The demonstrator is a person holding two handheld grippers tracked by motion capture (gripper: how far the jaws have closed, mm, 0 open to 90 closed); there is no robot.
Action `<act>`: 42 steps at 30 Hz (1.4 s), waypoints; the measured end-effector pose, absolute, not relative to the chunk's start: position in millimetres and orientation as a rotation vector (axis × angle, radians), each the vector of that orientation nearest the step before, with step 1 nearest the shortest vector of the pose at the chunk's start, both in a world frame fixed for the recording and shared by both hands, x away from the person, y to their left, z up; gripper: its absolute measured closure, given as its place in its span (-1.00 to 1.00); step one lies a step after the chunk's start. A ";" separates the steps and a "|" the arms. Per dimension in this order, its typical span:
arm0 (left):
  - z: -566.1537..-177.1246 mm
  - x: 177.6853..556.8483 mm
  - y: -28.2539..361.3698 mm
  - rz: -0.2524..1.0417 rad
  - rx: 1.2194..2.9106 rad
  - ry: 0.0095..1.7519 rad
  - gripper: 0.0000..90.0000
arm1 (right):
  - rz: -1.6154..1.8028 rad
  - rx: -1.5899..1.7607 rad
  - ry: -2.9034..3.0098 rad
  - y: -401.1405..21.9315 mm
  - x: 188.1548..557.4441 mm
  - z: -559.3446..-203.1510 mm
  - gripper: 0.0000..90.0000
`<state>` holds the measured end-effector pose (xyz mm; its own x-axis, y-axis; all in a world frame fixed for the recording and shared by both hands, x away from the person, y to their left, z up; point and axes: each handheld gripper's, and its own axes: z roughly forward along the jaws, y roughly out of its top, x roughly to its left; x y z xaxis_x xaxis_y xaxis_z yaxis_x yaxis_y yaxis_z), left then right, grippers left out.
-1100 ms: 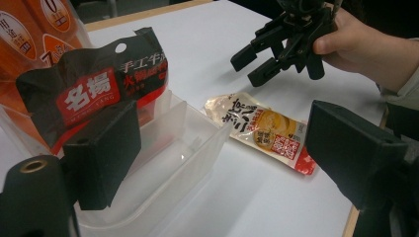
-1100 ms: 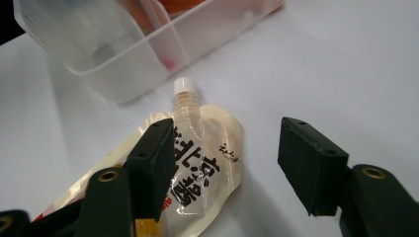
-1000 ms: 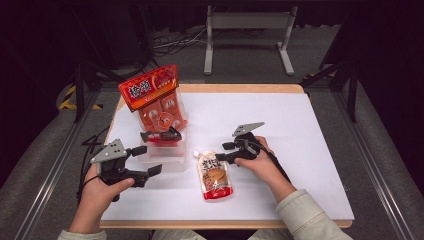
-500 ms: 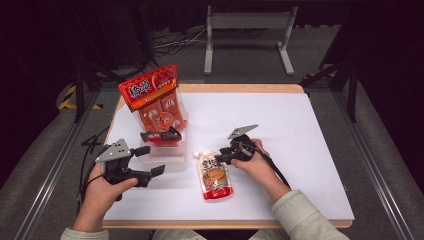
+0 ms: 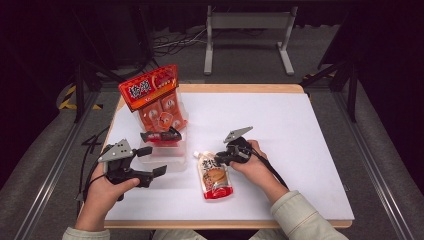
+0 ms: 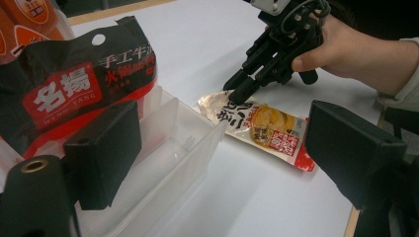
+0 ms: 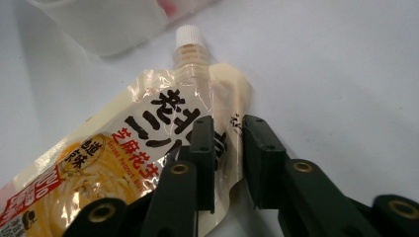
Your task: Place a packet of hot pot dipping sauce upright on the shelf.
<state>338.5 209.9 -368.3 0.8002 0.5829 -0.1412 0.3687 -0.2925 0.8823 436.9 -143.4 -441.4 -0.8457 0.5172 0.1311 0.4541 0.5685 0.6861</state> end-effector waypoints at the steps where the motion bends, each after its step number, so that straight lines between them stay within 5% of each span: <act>1: -368.4 338.3 209.6 0.247 1.916 0.719 -0.66 | 1.138 0.834 2.708 -143.0 436.6 -441.2 0.81; 9: -369.2 337.6 206.4 0.234 1.917 0.719 -0.66 | 1.150 0.809 2.708 -141.9 433.9 -437.0 0.95; 42: -366.5 335.6 191.6 0.204 1.923 0.664 -0.65 | 1.645 0.570 2.471 -182.2 373.5 -341.2 1.00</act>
<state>335.6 191.6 -366.5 0.8318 0.5337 -0.1525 0.3563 -0.3028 0.8840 373.5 -182.2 -341.2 -0.9219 0.3722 0.1073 0.2426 0.3389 0.9090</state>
